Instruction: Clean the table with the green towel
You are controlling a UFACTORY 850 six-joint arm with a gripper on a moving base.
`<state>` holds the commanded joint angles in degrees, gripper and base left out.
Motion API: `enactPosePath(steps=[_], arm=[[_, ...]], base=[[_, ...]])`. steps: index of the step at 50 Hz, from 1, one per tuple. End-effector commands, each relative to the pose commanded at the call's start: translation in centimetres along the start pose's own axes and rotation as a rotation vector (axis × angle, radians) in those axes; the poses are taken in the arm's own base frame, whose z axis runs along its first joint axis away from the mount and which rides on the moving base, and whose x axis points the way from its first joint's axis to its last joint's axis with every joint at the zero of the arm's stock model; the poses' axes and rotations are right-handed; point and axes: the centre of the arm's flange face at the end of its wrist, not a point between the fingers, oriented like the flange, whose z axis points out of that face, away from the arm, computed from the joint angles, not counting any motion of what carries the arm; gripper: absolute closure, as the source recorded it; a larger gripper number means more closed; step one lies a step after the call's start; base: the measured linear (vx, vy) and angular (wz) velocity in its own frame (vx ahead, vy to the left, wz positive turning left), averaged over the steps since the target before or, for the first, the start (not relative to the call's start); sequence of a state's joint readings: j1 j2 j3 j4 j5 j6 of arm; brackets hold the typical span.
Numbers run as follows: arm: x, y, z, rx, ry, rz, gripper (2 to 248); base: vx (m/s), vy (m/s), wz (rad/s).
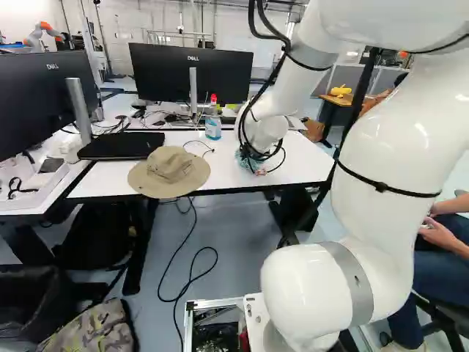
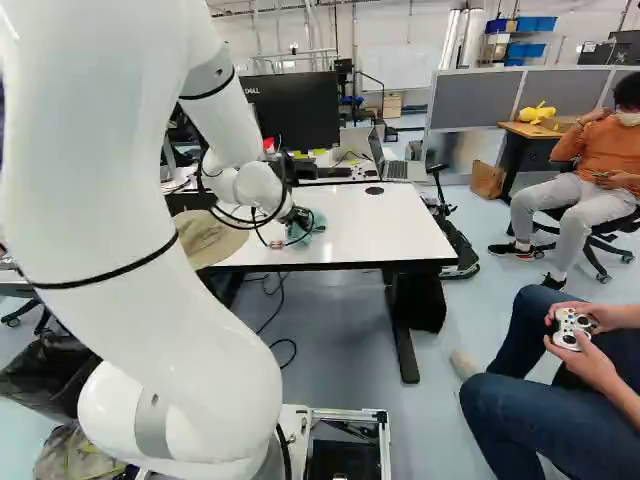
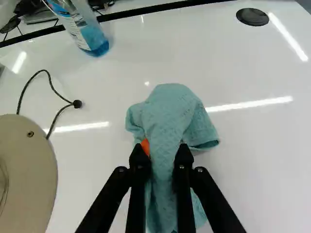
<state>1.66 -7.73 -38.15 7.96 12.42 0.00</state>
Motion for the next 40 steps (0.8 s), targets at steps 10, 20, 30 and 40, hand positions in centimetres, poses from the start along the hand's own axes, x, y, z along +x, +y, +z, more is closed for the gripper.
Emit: enactPosePath(steps=[10, 20, 30, 40], arm=[[1.1, -1.1, 1.2, 0.013, 0.004, -0.013, 188], [2.0, -2.5, 2.2, 0.031, 0.007, -0.031, 188], [2.3, -4.1, 2.6, 0.052, 0.008, -0.053, 188], [2.1, -5.7, 2.7, 0.074, 0.007, -0.077, 188]], base=[[0.000, 0.000, 0.000], [0.000, 0.000, 0.000], [0.000, 0.000, 0.000], [0.000, 0.000, 0.000]])
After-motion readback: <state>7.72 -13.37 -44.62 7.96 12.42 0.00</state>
